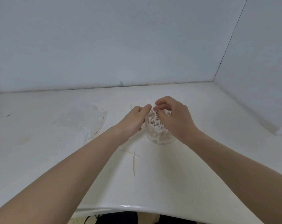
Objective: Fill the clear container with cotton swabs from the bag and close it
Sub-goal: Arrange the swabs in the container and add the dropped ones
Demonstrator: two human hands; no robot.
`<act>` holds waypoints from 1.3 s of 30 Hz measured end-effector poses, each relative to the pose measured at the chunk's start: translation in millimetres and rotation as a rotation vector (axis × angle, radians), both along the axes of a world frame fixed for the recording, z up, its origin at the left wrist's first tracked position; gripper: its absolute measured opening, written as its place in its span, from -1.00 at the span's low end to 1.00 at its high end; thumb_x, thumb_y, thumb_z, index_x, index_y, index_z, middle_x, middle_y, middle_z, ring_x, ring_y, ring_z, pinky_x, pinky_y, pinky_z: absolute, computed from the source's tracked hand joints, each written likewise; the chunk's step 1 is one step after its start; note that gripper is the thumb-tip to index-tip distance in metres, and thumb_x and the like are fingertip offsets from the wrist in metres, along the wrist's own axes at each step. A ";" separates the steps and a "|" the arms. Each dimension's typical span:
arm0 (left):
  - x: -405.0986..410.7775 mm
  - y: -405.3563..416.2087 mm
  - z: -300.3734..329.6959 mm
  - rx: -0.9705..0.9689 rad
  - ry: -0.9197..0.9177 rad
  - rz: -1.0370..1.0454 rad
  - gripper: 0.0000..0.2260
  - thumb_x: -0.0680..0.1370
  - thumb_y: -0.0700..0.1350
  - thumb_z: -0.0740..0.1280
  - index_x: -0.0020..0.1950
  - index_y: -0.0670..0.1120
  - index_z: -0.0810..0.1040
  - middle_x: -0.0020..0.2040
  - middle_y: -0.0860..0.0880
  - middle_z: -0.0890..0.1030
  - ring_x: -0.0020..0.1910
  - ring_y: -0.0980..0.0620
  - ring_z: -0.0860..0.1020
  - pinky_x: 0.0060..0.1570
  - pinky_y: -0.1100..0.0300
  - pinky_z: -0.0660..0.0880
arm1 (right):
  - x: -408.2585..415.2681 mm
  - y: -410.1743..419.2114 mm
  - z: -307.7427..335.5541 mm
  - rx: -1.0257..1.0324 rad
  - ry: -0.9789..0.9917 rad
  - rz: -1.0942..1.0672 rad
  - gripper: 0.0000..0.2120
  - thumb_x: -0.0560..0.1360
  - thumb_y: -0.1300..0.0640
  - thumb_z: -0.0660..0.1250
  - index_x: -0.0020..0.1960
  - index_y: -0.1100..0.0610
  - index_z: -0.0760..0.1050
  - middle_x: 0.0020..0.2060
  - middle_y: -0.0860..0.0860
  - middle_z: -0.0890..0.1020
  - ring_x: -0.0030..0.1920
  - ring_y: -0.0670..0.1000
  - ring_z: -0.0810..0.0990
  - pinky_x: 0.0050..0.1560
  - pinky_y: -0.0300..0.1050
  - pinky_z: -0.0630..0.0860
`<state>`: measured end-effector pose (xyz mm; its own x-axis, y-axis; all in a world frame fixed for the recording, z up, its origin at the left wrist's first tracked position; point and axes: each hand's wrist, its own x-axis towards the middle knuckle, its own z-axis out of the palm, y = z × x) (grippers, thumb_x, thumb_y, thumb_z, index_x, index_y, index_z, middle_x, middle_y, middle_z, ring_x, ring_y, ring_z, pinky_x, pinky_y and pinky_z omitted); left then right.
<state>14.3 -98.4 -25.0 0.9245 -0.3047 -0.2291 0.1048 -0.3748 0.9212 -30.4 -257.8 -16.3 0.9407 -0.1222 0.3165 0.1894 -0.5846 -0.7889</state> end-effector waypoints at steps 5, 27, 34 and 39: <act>-2.2 -4.4 -9.4 -0.040 -0.012 0.078 -0.80 0.66 -0.02 0.31 0.23 -0.07 0.51 0.24 -0.08 0.61 0.27 -0.06 0.59 0.32 -0.09 0.55 | 3.1 1.7 -3.6 -0.004 0.022 -0.062 -0.72 0.59 0.19 0.27 0.28 0.04 0.51 0.17 -0.11 0.62 0.23 -0.11 0.52 0.14 -0.31 0.37; 5.1 -14.7 4.8 0.053 0.082 0.068 -0.75 0.48 -0.09 0.29 0.14 -0.10 0.45 0.15 -0.07 0.58 0.12 -0.08 0.56 0.26 0.04 0.50 | 5.9 -2.5 -11.5 -0.120 0.051 -0.099 -0.63 0.62 0.12 0.23 0.42 0.11 0.40 0.32 0.00 0.54 0.34 0.01 0.46 0.26 -0.16 0.36; -27.3 44.4 12.1 0.715 -0.194 -0.309 -0.75 0.63 0.07 0.26 0.12 -0.10 0.54 0.07 -0.02 0.59 0.08 -0.07 0.56 0.12 0.06 0.51 | -14.0 8.1 -4.5 -0.101 -0.140 -0.093 -0.73 0.56 0.21 0.29 0.26 0.09 0.48 0.07 -0.07 0.59 0.15 -0.03 0.51 0.16 -0.14 0.44; -44.4 48.8 1.2 1.006 -0.371 -0.640 -0.93 0.59 -0.09 0.26 0.02 -0.06 0.49 0.00 0.06 0.46 0.00 -0.02 0.49 -0.03 0.13 0.43 | -33.0 28.5 3.9 -0.087 -0.110 0.056 -0.90 0.53 0.15 0.31 0.01 0.05 0.42 -0.32 -0.03 0.48 -0.27 -0.02 0.47 -0.18 -0.06 0.47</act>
<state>-30.0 -49.6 -23.9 0.7338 -0.5642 -0.3784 -0.5607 -0.8175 0.1316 -63.3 -229.3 -12.4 0.9043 -0.0384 0.4252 0.3059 -0.6364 -0.7081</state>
